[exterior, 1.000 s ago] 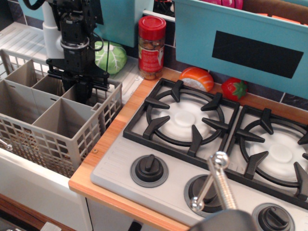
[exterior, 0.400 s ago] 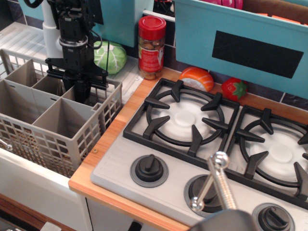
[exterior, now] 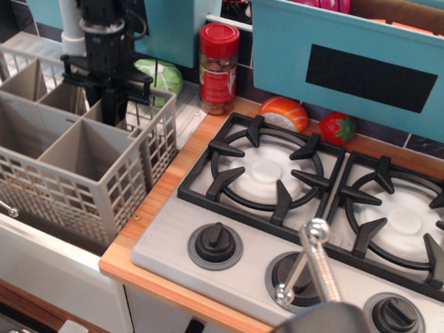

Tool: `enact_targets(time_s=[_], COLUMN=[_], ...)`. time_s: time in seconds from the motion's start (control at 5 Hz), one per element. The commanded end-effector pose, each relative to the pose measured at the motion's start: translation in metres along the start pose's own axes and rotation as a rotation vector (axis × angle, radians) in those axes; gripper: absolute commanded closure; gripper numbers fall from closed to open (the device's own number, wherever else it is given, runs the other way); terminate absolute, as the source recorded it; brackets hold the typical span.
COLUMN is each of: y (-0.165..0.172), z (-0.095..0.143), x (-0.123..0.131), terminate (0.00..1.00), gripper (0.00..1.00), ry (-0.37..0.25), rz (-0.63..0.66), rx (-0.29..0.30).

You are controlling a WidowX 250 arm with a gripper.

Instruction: Move drying rack out of sink

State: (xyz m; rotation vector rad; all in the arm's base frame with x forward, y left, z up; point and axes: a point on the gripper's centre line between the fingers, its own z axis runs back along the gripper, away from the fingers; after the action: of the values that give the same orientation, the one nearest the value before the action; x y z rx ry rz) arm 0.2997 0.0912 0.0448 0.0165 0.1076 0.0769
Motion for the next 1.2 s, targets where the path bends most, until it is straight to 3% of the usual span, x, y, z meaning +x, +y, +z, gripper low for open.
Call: enact_targets(time_s=[0.0, 0.4, 1.0], y=[-0.022, -0.063, -0.163], z=[0.082, 0.118, 0.115], x=[0.001, -0.008, -0.022], terminate=[0.0, 0.0, 0.0], gripper=[1.0, 1.0, 1.0], ry=[-0.086, -0.055, 0.093], rz=[-0.034, -0.041, -0.041], rx=[-0.005, -0.021, -0.002])
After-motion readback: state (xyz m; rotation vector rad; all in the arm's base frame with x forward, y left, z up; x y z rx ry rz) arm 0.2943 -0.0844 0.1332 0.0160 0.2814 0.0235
